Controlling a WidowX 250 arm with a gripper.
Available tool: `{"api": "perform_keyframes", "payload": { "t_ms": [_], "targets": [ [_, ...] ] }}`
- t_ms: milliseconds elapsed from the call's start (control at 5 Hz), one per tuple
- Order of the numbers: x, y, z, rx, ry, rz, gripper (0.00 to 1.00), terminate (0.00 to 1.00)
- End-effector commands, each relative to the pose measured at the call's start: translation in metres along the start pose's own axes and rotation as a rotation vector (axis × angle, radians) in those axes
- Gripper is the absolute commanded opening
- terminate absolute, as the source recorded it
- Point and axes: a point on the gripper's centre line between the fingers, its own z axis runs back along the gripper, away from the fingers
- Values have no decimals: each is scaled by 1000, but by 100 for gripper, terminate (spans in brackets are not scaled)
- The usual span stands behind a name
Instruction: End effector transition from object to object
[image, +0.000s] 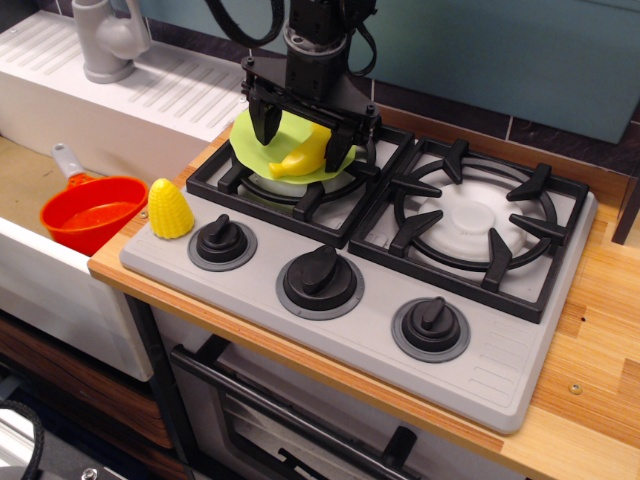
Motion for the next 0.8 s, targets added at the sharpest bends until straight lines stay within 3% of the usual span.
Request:
{"api": "perform_keyframes", "payload": {
  "t_ms": [0, 200, 400, 600],
  "targets": [
    [0, 0, 0, 0, 0, 0, 100, 0],
    [2, -4, -7, 10, -17, 9, 100, 0],
    [6, -9, -8, -13, 16, 15, 100, 0],
    [10, -8, 9, -12, 54, 22, 100, 0]
  ]
}}
